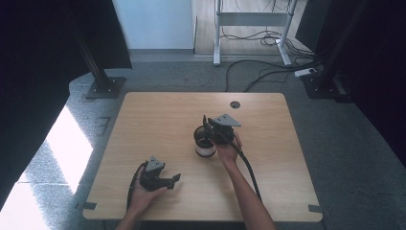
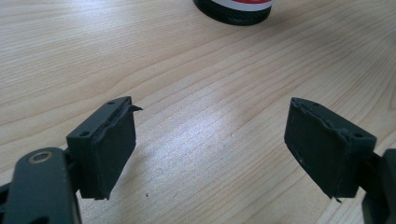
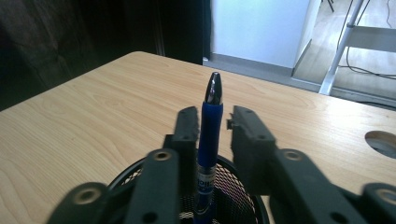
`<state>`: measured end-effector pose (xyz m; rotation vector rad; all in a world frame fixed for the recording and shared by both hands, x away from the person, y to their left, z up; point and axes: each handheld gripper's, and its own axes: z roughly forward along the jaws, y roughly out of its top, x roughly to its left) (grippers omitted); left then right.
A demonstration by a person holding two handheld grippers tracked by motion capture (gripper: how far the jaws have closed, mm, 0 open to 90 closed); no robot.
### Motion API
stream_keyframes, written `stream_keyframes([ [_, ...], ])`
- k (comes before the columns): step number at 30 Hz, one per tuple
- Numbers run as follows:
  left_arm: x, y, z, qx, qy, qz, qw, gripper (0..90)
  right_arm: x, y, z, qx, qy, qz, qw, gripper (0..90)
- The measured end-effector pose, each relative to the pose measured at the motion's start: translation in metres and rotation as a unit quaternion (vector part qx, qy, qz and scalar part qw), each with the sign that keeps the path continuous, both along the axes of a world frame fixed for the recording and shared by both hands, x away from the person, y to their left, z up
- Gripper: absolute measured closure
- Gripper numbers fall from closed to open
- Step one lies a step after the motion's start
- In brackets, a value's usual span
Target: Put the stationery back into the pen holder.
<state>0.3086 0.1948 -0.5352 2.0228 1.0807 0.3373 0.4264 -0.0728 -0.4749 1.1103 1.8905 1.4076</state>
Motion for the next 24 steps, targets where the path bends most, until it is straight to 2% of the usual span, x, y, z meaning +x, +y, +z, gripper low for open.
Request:
stream_keyframes([
  [7,0.0,0.0,0.0,-0.002,0.0,0.001,1.0,17.0,-0.012,-0.005,0.006,-0.006,-0.007,0.01,0.9999,50.2],
  [12,0.001,0.002,0.0,0.001,-0.001,0.004,1.0,17.0,-0.024,-0.01,0.01,-0.02,-0.014,0.004,0.9997,40.9],
  [18,0.001,0.004,0.0,0.003,0.001,0.006,1.0,17.0,-0.034,-0.021,0.012,-0.013,0.0,0.008,0.9999,36.3],
  [24,0.0,0.003,-0.001,0.006,0.0,0.005,1.0,17.0,-0.054,-0.04,0.011,-0.009,0.013,0.005,0.9999,34.6],
])
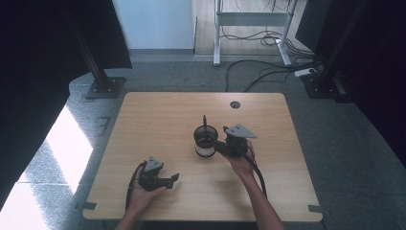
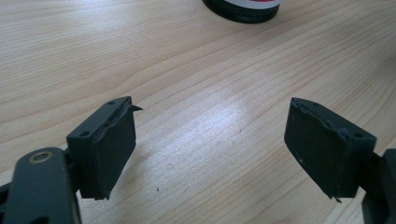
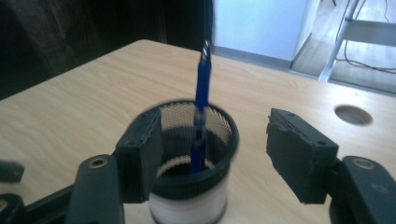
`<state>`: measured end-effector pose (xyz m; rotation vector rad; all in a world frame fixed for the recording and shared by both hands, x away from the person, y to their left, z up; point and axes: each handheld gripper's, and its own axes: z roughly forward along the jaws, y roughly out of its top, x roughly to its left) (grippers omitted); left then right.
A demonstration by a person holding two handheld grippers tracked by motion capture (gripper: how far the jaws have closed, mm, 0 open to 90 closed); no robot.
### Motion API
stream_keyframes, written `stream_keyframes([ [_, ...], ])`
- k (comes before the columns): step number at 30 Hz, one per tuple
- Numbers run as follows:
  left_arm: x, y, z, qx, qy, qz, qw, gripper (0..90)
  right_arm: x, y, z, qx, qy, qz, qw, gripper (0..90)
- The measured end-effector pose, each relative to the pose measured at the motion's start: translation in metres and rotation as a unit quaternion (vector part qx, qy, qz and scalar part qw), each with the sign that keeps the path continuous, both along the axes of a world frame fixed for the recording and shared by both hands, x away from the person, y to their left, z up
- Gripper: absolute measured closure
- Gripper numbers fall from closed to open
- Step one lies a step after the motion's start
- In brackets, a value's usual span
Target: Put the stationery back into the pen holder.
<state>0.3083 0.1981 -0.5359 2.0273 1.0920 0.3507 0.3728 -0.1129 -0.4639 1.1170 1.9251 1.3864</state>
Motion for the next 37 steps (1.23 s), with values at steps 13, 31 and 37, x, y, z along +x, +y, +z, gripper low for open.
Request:
stream_keyframes([
  [13,-0.001,-0.002,-0.001,0.004,0.002,-0.003,1.0,17.0,-0.054,-0.06,-0.024,0.0,0.019,-0.03,0.9994,34.6],
  [31,0.0,0.001,-0.002,0.01,0.002,0.001,0.9999,17.0,-0.095,-0.121,-0.08,-0.01,0.082,-0.078,0.9935,35.4],
  [37,0.001,0.001,-0.003,0.014,0.005,-0.001,0.9999,17.0,-0.092,-0.124,-0.082,-0.019,0.085,-0.086,0.9926,34.5],
])
